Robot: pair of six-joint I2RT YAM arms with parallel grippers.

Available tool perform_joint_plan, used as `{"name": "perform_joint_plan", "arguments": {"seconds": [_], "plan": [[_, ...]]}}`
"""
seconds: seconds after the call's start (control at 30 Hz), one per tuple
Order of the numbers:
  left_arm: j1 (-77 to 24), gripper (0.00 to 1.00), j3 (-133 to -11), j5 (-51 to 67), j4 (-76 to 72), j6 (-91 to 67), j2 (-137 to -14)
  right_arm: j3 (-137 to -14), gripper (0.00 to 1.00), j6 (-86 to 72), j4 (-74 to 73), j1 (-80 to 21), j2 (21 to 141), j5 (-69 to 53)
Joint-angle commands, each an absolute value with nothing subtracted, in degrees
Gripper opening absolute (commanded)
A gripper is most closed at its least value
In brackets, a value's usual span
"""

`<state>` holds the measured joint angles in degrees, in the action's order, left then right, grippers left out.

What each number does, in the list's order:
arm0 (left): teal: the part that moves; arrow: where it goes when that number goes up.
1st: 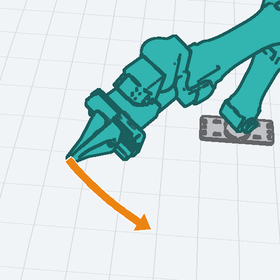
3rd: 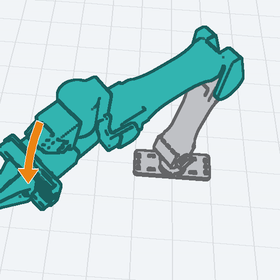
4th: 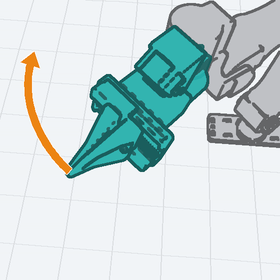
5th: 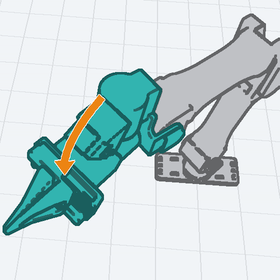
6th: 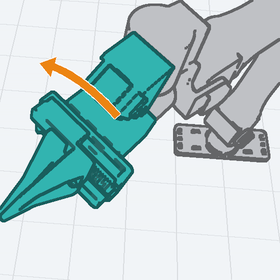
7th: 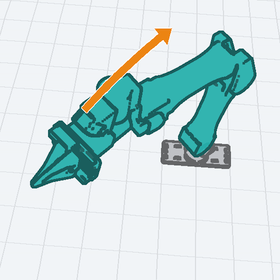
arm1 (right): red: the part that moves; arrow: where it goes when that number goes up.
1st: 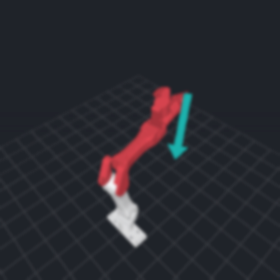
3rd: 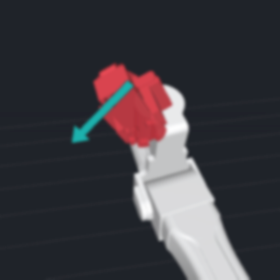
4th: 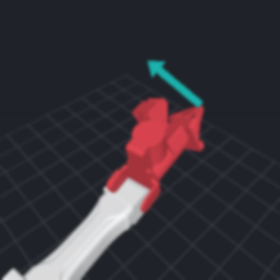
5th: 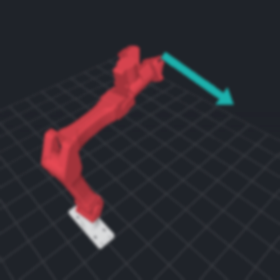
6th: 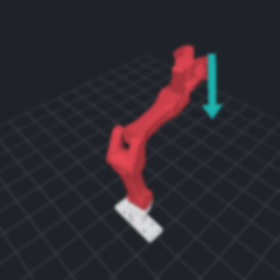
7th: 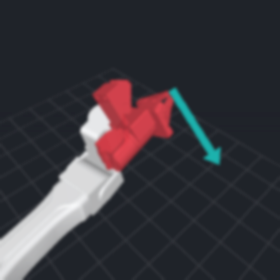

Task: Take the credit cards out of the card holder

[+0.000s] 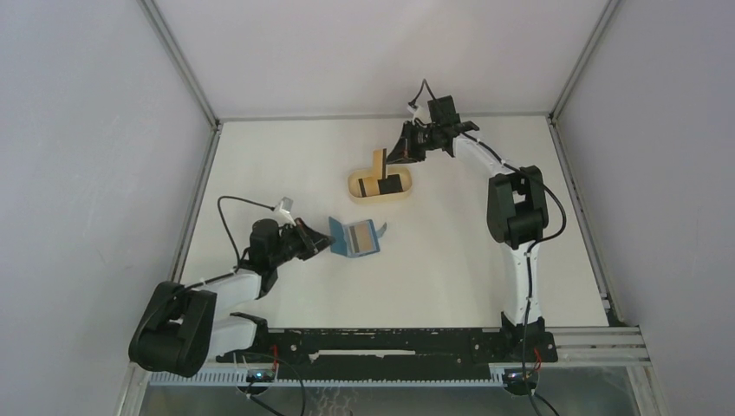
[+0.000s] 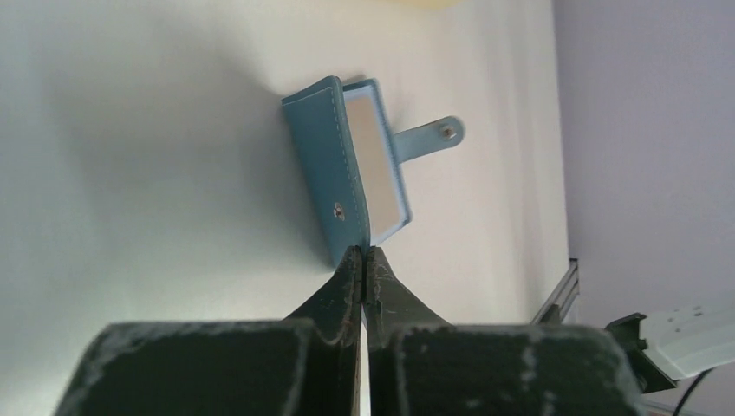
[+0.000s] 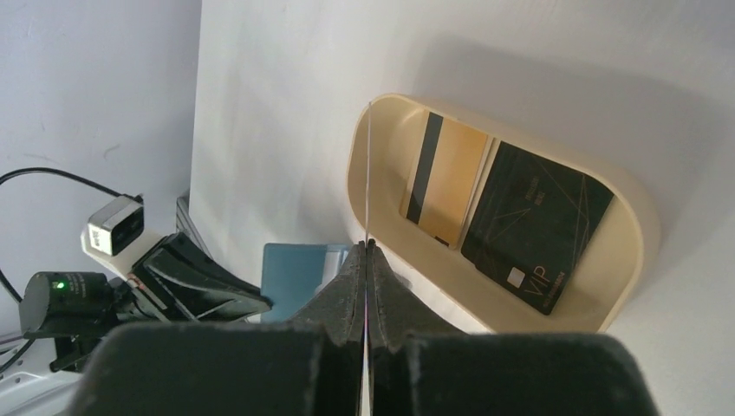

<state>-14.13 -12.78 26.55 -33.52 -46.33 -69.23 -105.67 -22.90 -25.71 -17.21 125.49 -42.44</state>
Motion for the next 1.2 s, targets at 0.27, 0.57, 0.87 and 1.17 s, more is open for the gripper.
{"name": "perform_joint_plan", "arguments": {"seconds": [0.27, 0.57, 0.87, 1.17], "plan": [[-14.6, 0.0, -13.6, 25.7, -25.5, -41.4, -70.7, -108.1, 0.0, -21.0, -27.3, -18.4, 126.1, -41.6], [-14.9, 0.0, -14.6, 24.8, -23.4, -41.1, -72.4, -108.6, 0.0, -21.2, -27.2, -19.6, 128.0, -40.5], [-14.9, 0.0, -15.8, 25.1, -23.7, -41.0, -74.2, -113.3, 0.0, -21.3, -28.3, -21.0, 132.7, -39.8], [-14.9, 0.0, -15.9, 25.6, -23.7, -41.0, -74.3, -116.3, 0.0, -22.1, -28.5, -21.9, 137.2, -39.6]]}}
